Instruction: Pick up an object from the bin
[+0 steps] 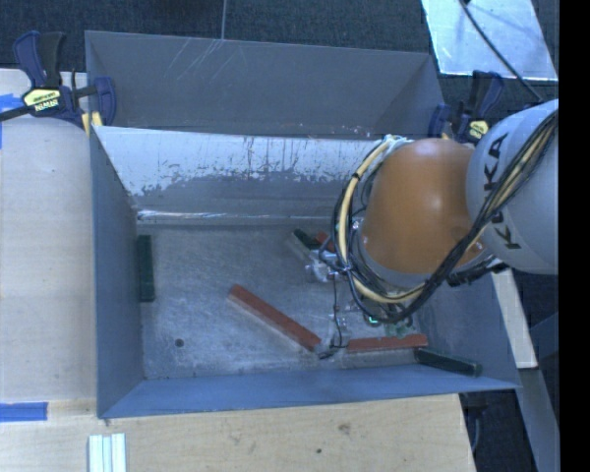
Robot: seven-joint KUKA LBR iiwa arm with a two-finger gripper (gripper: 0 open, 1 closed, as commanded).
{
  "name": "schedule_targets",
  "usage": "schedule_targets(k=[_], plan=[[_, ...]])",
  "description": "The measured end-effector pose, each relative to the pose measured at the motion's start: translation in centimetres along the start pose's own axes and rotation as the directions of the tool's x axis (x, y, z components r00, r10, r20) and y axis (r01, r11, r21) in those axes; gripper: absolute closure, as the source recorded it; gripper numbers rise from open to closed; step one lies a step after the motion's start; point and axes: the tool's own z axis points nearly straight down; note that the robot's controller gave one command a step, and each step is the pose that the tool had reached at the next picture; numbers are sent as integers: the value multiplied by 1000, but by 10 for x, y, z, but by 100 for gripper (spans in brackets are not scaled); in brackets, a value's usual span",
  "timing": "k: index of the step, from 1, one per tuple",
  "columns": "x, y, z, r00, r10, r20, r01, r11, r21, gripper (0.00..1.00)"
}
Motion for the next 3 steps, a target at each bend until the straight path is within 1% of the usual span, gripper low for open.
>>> schedule_targets(k=[1, 2, 3], plan=[[-27, 38, 88, 992, 128, 1, -128, 992, -1, 0], [-28, 37, 85, 991, 131, 8, -131, 991, -1, 100], [-24, 21, -79, 994, 110, 17, -109, 994, -3, 100]])
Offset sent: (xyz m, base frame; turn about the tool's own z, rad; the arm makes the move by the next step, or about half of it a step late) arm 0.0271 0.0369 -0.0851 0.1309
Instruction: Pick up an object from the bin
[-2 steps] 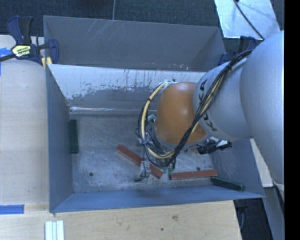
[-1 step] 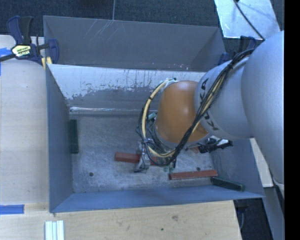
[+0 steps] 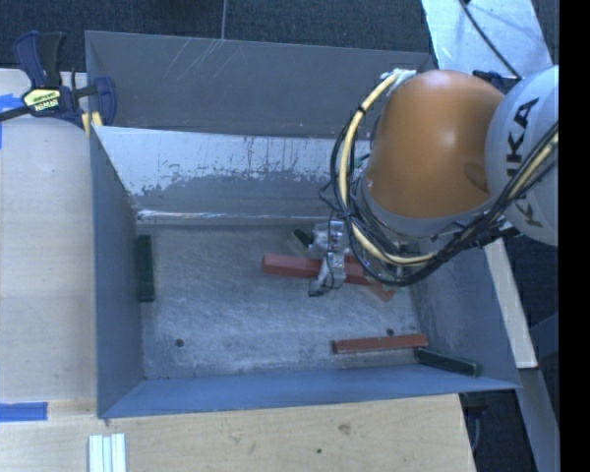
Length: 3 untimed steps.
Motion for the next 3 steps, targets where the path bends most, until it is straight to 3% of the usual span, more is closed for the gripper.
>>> schedule_targets(k=[1, 2, 3], plan=[[9, -19, -20, 995, -99, -4, 99, 995, 1, 100], [9, -18, -19, 995, -100, -6, 100, 995, 1, 0], [-1, 57, 68, 988, 153, -13, -153, 988, 3, 0]])
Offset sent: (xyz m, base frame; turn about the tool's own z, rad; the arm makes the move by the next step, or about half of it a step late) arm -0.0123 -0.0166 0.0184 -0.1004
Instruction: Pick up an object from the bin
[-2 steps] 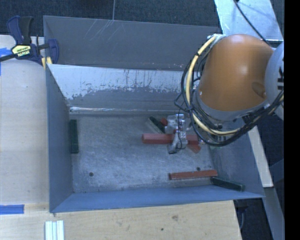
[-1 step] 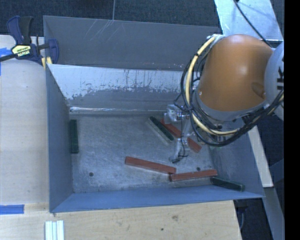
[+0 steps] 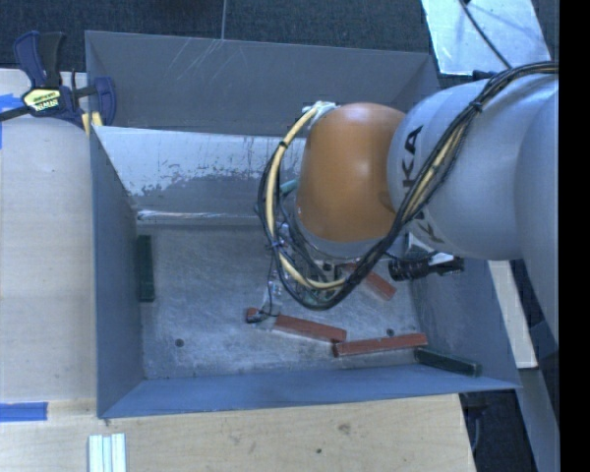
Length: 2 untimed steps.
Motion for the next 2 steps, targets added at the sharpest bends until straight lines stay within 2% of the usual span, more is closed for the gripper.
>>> schedule_targets(k=[1, 2], plan=[[-32, -65, 105, 933, -360, 3, 360, 933, 3, 0], [-34, -63, 102, 933, -359, 9, 359, 933, 2, 100]])
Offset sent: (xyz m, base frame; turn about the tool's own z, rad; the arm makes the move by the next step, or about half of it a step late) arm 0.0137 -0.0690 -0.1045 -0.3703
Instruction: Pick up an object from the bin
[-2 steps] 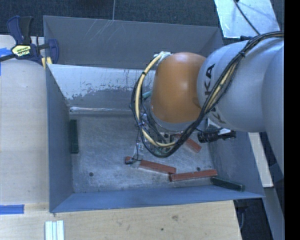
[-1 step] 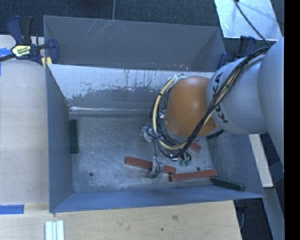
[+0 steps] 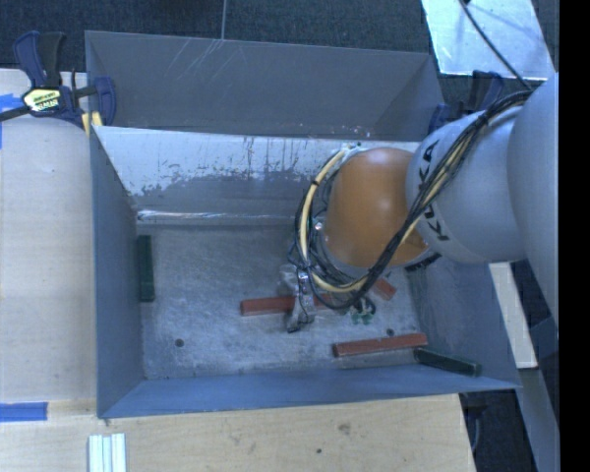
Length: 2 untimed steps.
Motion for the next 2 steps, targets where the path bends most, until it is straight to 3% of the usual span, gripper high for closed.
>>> schedule_targets(k=[1, 2], plan=[[-28, -42, -143, 998, -65, 6, 65, 998, 3, 100], [-32, -40, -122, 998, -56, -6, 56, 998, -1, 100]])
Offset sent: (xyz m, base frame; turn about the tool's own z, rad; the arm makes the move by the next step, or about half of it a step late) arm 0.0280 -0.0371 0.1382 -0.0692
